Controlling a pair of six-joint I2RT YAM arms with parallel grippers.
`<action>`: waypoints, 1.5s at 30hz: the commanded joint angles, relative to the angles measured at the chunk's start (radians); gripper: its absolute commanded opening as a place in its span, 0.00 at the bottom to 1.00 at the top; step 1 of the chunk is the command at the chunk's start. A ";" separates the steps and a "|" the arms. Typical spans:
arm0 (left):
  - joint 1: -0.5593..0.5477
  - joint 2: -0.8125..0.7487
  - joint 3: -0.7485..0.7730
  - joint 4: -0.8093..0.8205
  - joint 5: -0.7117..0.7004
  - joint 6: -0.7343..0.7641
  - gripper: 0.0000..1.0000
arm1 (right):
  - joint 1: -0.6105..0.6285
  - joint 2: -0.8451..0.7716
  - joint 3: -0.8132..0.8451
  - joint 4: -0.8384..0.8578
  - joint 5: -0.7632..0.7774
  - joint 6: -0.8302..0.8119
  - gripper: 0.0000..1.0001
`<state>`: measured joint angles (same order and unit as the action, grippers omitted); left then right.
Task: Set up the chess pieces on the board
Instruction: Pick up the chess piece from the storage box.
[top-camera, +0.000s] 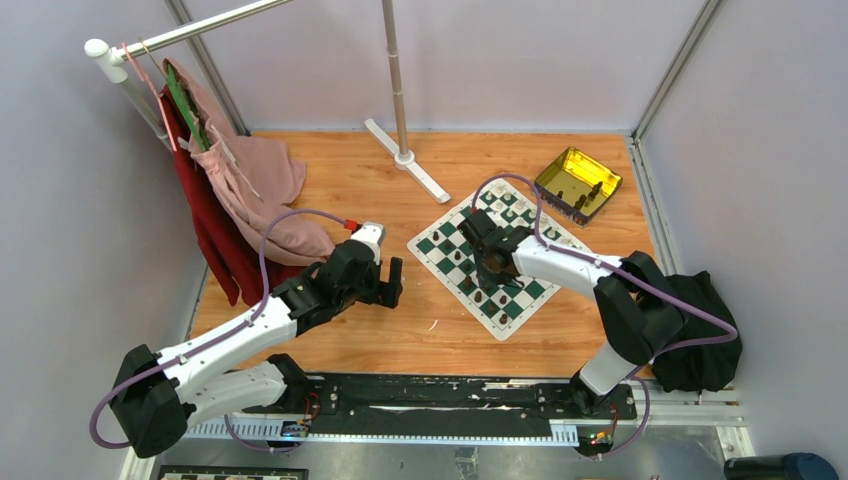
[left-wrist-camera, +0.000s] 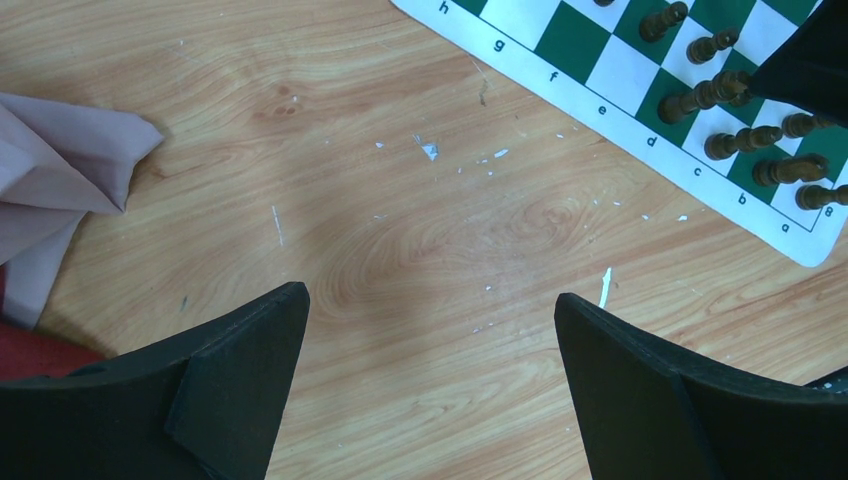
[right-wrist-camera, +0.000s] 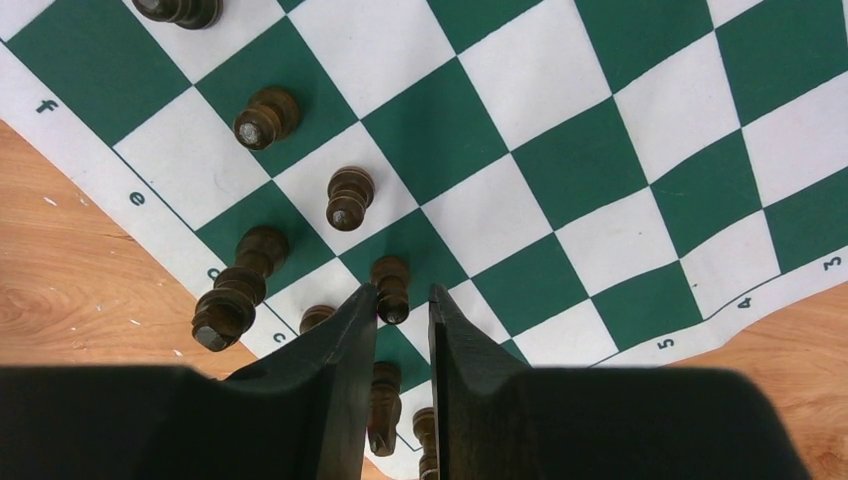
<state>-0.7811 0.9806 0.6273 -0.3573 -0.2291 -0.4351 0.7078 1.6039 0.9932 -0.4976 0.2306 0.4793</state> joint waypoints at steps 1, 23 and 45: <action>0.003 -0.018 -0.016 0.036 -0.002 -0.014 1.00 | 0.019 -0.001 0.039 -0.054 0.005 -0.016 0.30; 0.003 0.053 0.029 0.080 -0.012 -0.028 1.00 | -0.003 -0.037 0.166 -0.122 0.039 -0.102 0.32; 0.120 0.199 0.127 0.064 0.028 0.054 1.00 | -0.610 0.264 0.572 -0.032 0.039 -0.154 0.48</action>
<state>-0.6861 1.1580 0.7254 -0.2893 -0.2199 -0.4084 0.1608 1.8027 1.5043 -0.5213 0.2871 0.3294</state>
